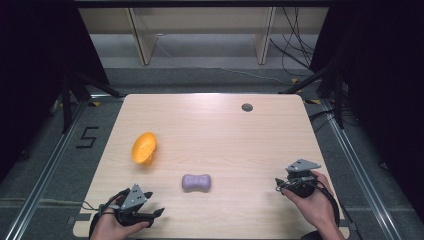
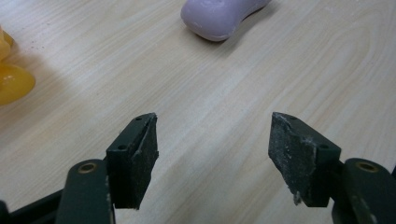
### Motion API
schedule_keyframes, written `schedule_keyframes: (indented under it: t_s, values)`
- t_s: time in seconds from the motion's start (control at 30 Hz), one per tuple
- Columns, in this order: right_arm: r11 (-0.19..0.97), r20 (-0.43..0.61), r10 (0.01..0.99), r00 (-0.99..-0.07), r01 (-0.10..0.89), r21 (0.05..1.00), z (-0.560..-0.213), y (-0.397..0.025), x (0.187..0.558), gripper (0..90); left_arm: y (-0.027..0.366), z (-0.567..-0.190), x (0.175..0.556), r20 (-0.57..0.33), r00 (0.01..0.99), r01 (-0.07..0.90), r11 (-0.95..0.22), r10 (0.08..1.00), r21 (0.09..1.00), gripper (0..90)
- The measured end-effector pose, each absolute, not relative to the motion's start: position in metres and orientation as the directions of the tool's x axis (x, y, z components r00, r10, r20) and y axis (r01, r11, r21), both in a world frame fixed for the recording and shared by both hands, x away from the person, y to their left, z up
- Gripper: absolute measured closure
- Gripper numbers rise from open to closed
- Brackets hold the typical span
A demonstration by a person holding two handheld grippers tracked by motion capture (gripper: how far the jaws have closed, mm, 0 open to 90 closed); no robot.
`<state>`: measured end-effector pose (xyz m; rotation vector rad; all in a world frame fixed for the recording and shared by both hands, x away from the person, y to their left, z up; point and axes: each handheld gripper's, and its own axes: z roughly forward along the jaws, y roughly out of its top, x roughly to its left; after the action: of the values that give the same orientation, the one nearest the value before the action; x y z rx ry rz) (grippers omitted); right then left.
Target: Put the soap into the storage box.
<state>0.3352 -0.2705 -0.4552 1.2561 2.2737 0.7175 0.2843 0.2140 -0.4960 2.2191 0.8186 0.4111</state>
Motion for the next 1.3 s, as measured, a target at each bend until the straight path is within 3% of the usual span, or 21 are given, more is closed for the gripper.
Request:
schedule_keyframes:
  t_s: [0.17, 0.37, 0.7, 1.3]
  values:
    - [0.446, -0.124, 0.867, -0.483, 0.638, 0.628, -0.454, -0.269, 0.334, 47.6, 0.208, -0.492, 0.286, 0.067, 0.773, 0.417, -0.584, 0.631, 0.696, 27.3]
    - [0.452, -0.133, 0.865, -0.485, 0.634, 0.628, -0.454, -0.27, 0.335, 47.6, 0.193, -0.48, 0.295, 0.099, 0.814, 0.394, -0.67, 0.572, 0.63, 29.2]
    - [0.452, -0.129, 0.864, -0.487, 0.635, 0.627, -0.455, -0.271, 0.335, 47.6, 0.16, -0.446, 0.324, 0.139, 0.909, 0.302, -0.853, 0.392, 0.426, 31.7]
    - [0.444, -0.118, 0.867, -0.484, 0.643, 0.624, -0.455, -0.27, 0.334, 47.6, 0.119, -0.439, 0.369, 0.127, 0.958, 0.209, -0.929, 0.257, 0.304, 35.3]
